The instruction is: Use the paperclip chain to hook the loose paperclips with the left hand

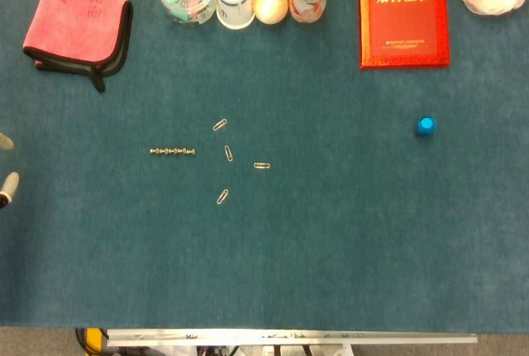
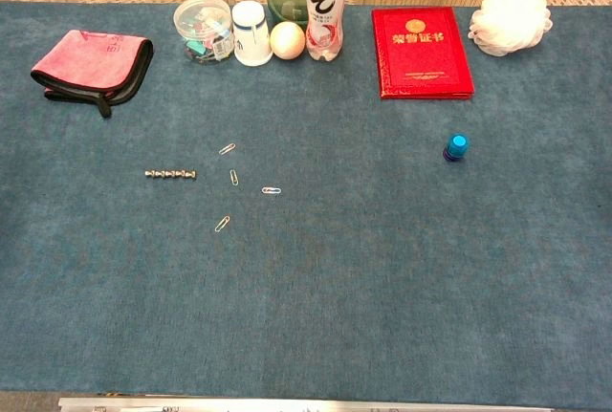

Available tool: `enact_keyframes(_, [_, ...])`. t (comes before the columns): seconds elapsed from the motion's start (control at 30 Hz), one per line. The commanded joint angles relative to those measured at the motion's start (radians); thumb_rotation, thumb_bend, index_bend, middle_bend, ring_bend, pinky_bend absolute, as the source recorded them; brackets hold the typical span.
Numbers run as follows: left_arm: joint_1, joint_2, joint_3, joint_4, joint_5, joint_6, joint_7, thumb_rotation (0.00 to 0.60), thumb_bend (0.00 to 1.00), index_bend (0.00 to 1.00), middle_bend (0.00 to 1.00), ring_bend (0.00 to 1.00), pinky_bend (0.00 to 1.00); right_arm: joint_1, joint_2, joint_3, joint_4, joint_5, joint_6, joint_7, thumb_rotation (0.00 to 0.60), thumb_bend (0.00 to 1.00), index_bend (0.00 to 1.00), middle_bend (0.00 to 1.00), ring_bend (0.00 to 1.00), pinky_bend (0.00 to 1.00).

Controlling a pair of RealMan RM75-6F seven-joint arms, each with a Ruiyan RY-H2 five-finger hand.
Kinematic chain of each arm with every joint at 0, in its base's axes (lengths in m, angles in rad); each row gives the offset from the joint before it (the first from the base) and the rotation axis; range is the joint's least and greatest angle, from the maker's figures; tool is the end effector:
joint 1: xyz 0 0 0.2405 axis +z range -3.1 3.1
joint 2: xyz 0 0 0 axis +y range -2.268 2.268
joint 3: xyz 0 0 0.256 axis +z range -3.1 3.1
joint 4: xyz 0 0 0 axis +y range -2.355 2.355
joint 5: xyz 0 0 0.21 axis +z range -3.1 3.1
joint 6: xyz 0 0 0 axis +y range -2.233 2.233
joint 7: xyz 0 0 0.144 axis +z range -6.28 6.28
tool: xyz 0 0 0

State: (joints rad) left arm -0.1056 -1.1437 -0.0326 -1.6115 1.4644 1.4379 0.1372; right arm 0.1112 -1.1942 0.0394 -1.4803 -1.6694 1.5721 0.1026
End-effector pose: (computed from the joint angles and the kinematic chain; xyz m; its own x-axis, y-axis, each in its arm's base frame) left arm -0.3138 0.1834 0.1444 0.4940 0.0611 0.8673 0.8690 -0.0014 -0.4949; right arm -0.2990 -0.1858 0.1463 0.3510 0.0700 0.9337 -0.9119 -0.2009 0.3579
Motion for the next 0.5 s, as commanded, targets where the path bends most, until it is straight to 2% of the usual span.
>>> enact_keyframes(0.03, [0.004, 0.003, 0.001, -0.005, -0.009, 0.000, 0.006, 0.600, 0.28, 0.41, 0.35, 0.25, 0.42, 0.005, -0.002, 0.000, -0.001, -0.005, 0.002, 0.003, 0.600, 0.87, 0.38, 0.41, 0.37, 0.55])
enact_keyframes(0.23, [0.013, 0.010, -0.002, -0.023, -0.015, 0.014, -0.004, 0.600, 0.28, 0.44, 0.36, 0.26, 0.42, 0.028, -0.016, 0.007, 0.013, 0.024, -0.050, -0.010, 0.600, 0.87, 0.38, 0.41, 0.37, 0.55])
enact_keyframes(0.33, [0.021, 0.004, 0.000, -0.043, 0.007, 0.038, -0.036, 0.600, 0.28, 0.44, 0.34, 0.26, 0.33, 0.027, -0.010, 0.003, 0.006, 0.029, -0.055, 0.001, 0.600, 0.86, 0.38, 0.41, 0.37, 0.55])
enact_keyframes(0.43, [0.012, 0.026, 0.009, -0.096, 0.011, 0.004, -0.111, 0.600, 0.28, 0.43, 0.20, 0.21, 0.20, 0.018, -0.004, 0.008, 0.003, 0.037, -0.035, 0.011, 0.600, 0.87, 0.38, 0.41, 0.37, 0.55])
enact_keyframes(0.5, [-0.008, 0.053, 0.015, -0.131, 0.015, -0.040, -0.140, 0.600, 0.28, 0.43, 0.10, 0.10, 0.12, 0.009, -0.001, 0.010, 0.001, 0.034, -0.014, 0.016, 0.600, 0.87, 0.38, 0.41, 0.37, 0.55])
